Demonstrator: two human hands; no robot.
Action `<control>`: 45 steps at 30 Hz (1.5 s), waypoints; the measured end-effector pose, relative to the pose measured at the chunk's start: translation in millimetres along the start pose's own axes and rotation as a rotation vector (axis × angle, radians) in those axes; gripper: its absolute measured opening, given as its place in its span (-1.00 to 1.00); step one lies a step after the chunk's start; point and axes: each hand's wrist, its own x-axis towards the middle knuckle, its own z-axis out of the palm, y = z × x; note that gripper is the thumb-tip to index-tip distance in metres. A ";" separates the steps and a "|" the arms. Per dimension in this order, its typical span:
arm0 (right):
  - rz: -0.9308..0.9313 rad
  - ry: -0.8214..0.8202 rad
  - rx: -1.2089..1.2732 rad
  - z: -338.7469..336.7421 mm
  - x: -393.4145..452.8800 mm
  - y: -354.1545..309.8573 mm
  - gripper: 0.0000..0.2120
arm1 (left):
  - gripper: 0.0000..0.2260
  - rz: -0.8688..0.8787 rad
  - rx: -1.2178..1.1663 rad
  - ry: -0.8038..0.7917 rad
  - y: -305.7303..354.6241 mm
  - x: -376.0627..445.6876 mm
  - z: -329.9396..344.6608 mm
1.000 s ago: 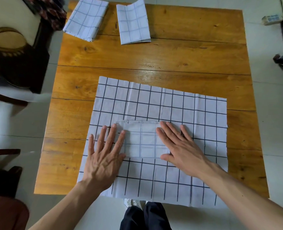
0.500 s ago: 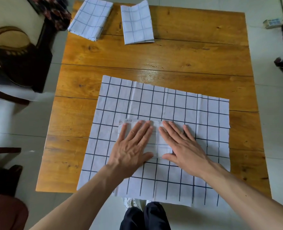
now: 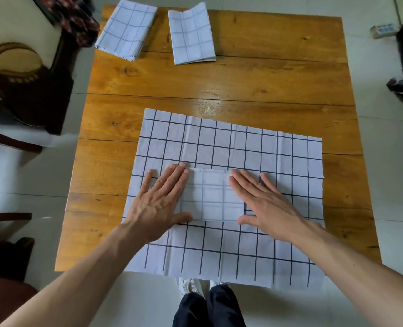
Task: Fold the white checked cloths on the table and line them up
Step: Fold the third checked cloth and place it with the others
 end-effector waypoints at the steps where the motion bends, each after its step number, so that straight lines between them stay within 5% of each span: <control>1: 0.000 -0.002 0.006 -0.4 0.2 0.3 -0.07 | -0.13 0.019 -0.004 -0.010 -4.1 0.3 -1.0; 9: 0.127 0.009 0.000 1.3 -6.6 1.0 -0.27 | -0.19 0.091 -0.045 0.017 -31.9 -12.4 -2.0; 21: 0.205 0.428 0.234 15.7 7.0 -7.5 -0.47 | -0.19 0.042 -0.080 0.003 -26.9 -14.7 -3.4; 24: 0.082 0.485 0.142 14.0 4.1 -15.6 -0.45 | -0.19 0.042 -0.080 0.007 -27.3 -15.0 -3.0; 28: -0.065 0.411 0.027 28.0 -7.8 -44.5 -0.46 | -0.19 0.043 -0.084 0.013 -27.2 -15.9 -3.2; 45: 0.127 0.301 -0.026 36.5 -13.1 -19.0 -0.45 | -0.18 0.040 -0.113 0.063 -23.5 -16.6 -6.2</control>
